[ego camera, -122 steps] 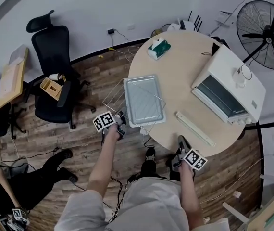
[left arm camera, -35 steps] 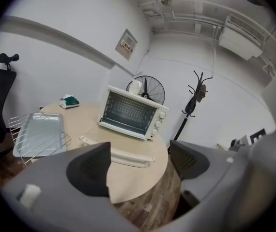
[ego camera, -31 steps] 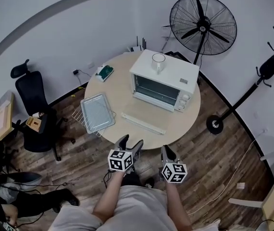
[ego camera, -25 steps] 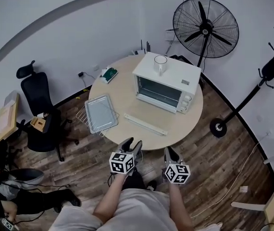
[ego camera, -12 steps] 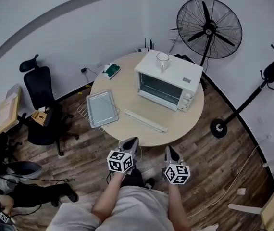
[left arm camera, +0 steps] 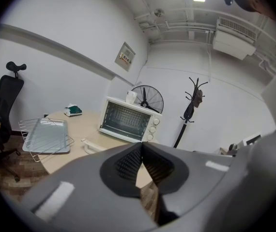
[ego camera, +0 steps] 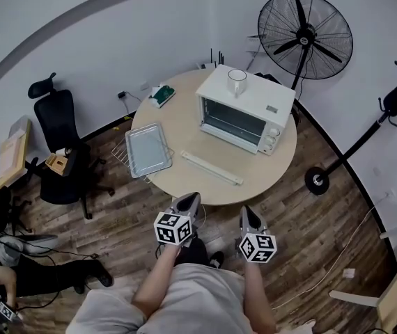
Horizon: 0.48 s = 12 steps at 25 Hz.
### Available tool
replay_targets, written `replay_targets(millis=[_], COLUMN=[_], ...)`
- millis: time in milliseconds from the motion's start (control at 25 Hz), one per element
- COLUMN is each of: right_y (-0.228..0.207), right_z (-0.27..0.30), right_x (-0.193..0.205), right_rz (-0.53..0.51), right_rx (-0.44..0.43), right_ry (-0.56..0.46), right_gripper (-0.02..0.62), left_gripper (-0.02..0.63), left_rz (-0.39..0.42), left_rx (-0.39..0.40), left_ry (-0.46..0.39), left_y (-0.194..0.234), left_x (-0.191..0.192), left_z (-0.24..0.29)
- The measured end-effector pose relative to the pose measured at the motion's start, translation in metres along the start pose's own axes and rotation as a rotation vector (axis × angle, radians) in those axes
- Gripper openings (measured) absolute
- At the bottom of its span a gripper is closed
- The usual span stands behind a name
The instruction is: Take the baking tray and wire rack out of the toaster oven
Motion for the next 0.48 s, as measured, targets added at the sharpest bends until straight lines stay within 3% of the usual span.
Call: replay_targets(millis=[480], right_y=[-0.0010], right_z=[0.0010], right_x=[0.0003], right_rz=[0.018], right_rx=[0.005], right_ry=[-0.004], right_gripper=[0.000], left_gripper=[0.055], left_rz=[-0.006], left_rx=[0.002], left_ry=[0.007], left_y=[0.0022], left_x=[0.0019], left_z=[-0.0031])
Point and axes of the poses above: the fingertips, and each gripper's own axes: z forward along the fingers, y to its left, x out of its underside, the point moved 2 cm from there along -z, backward along the fingers, and after that the axes turned 11 degrees about y, right-handed, at the moved point
